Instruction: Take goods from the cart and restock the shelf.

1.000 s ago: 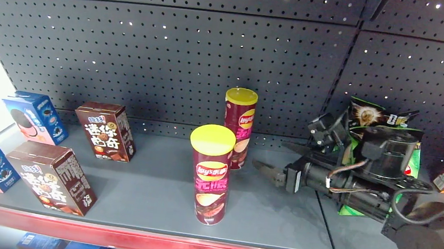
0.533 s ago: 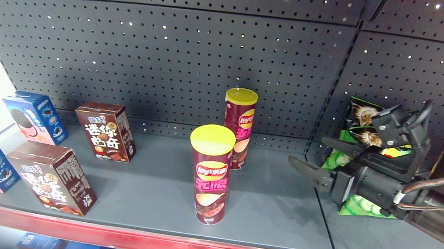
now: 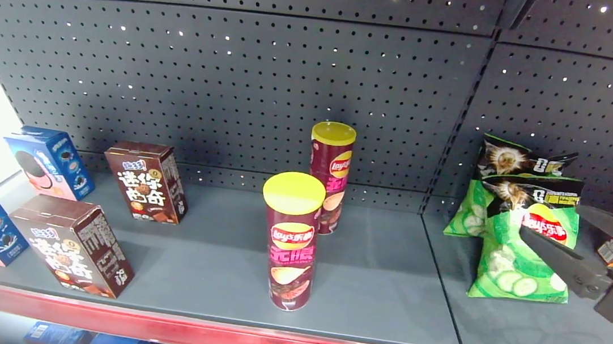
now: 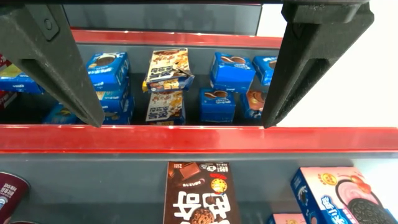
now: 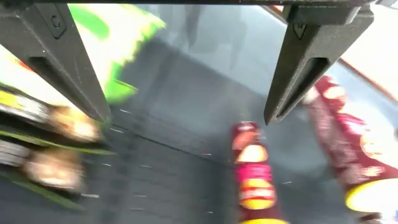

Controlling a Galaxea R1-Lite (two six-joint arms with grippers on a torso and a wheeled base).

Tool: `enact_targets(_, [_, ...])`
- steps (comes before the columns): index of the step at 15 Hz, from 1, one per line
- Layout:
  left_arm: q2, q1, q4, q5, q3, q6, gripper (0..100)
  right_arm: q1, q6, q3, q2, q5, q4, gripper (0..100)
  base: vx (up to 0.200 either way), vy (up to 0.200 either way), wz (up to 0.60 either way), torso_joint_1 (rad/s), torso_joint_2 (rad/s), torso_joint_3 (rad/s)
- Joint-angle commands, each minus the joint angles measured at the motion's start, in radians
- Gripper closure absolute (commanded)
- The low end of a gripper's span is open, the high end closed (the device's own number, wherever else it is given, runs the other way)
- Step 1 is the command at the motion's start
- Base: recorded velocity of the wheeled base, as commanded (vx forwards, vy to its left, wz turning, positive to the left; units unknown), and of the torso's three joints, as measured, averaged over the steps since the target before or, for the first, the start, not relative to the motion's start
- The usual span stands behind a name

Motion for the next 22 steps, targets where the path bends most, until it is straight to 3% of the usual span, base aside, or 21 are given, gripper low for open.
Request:
enact_targets(1, [0.001, 0.001, 0.0, 0.001, 0.0, 0.0, 0, -0.109, 0.003, 0.067, -0.15, 0.012, 0.038, 0, 0.0, 0.0, 0.0, 0.0, 0.0, 0.0])
enact_targets(3, [0.001, 0.001, 0.0, 0.001, 0.0, 0.0, 0, -0.187, 0.003, 0.148, -0.288, 0.037, 0.101, 0, 0.0, 0.0, 0.0, 0.0, 0.0, 0.0])
enact_targets(6, [0.001, 0.001, 0.0, -0.001, 0.0, 0.0, 0, -0.203, 0.006, 0.174, -0.337, 0.037, 0.13, 0, 0.0, 0.0, 0.0, 0.0, 0.0, 0.0])
enact_targets(7, [0.001, 0.001, 0.0, -0.001, 0.0, 0.0, 0, -0.298, 0.053, 0.26, -0.495, 0.038, 0.212, 0, 0.0, 0.0, 0.0, 0.0, 0.0, 0.0])
enact_targets(10, [0.001, 0.001, 0.0, -0.001, 0.0, 0.0, 0, -0.344, 0.078, 0.341, -0.593, 0.038, 0.213, 0, 0.0, 0.0, 0.0, 0.0, 0.0, 0.0])
enact_targets(13, [0.001, 0.001, 0.0, -0.001, 0.0, 0.0, 0, -0.416, 0.08, 0.45, -0.746, 0.04, 0.307, 0, 0.0, 0.0, 0.0, 0.0, 0.0, 0.0])
enact_targets(19, [0.001, 0.001, 0.0, -0.001, 0.0, 0.0, 0, -0.419, 0.083, 0.45, -0.961, 0.027, 0.558, 0, 0.0, 0.0, 0.0, 0.0, 0.0, 0.0])
enact_targets(22, [0.001, 0.001, 0.0, -0.001, 0.0, 0.0, 0, -0.399, 0.093, 0.45, -1.001, -0.054, 0.607, 0, 0.0, 0.0, 0.0, 0.0, 0.0, 0.0])
